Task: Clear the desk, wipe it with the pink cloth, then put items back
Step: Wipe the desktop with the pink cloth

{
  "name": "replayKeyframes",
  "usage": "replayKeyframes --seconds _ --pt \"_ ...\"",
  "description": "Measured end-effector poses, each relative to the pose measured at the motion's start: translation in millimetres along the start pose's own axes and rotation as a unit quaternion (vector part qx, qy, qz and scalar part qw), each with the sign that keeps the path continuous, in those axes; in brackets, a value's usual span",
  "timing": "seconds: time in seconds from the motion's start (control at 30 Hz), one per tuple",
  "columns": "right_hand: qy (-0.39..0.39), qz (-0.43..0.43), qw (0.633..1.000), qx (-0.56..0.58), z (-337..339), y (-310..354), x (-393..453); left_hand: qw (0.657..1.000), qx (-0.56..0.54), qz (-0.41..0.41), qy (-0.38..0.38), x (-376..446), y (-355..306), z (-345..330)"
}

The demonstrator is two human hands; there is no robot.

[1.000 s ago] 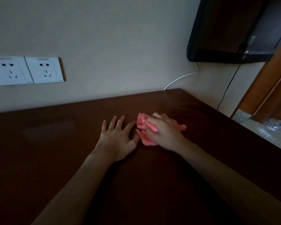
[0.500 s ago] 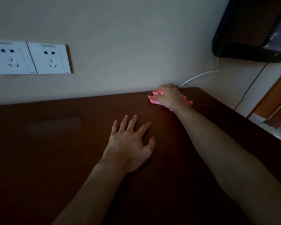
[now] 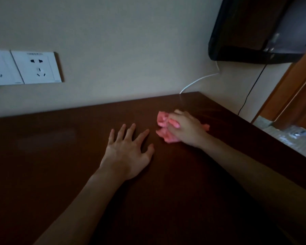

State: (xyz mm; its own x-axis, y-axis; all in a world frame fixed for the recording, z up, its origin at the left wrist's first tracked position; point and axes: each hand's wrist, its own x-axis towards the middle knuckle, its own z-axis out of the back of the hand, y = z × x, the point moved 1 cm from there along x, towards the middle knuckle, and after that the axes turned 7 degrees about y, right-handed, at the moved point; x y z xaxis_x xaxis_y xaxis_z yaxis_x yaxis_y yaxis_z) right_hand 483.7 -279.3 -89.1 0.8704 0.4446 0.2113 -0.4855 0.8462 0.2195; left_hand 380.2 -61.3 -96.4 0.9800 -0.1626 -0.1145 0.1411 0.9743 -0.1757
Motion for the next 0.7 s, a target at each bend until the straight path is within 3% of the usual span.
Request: replayKeyframes --seconds 0.2,0.33,0.53,0.7 --pt "-0.007 -0.118 0.993 0.020 -14.4 -36.1 140.0 1.000 -0.001 -0.009 0.004 3.0 4.7 1.1" --pt "-0.022 -0.144 0.989 -0.010 -17.5 -34.5 161.2 1.000 -0.004 -0.013 0.009 3.7 5.1 2.0" --pt "0.022 -0.076 0.997 0.027 -2.3 8.3 45.5 1.000 -0.008 -0.003 0.003 -2.5 -1.0 4.4" --pt "-0.008 0.032 0.999 0.002 4.4 27.6 -71.8 1.000 0.001 0.001 0.001 -4.6 -2.0 2.8"
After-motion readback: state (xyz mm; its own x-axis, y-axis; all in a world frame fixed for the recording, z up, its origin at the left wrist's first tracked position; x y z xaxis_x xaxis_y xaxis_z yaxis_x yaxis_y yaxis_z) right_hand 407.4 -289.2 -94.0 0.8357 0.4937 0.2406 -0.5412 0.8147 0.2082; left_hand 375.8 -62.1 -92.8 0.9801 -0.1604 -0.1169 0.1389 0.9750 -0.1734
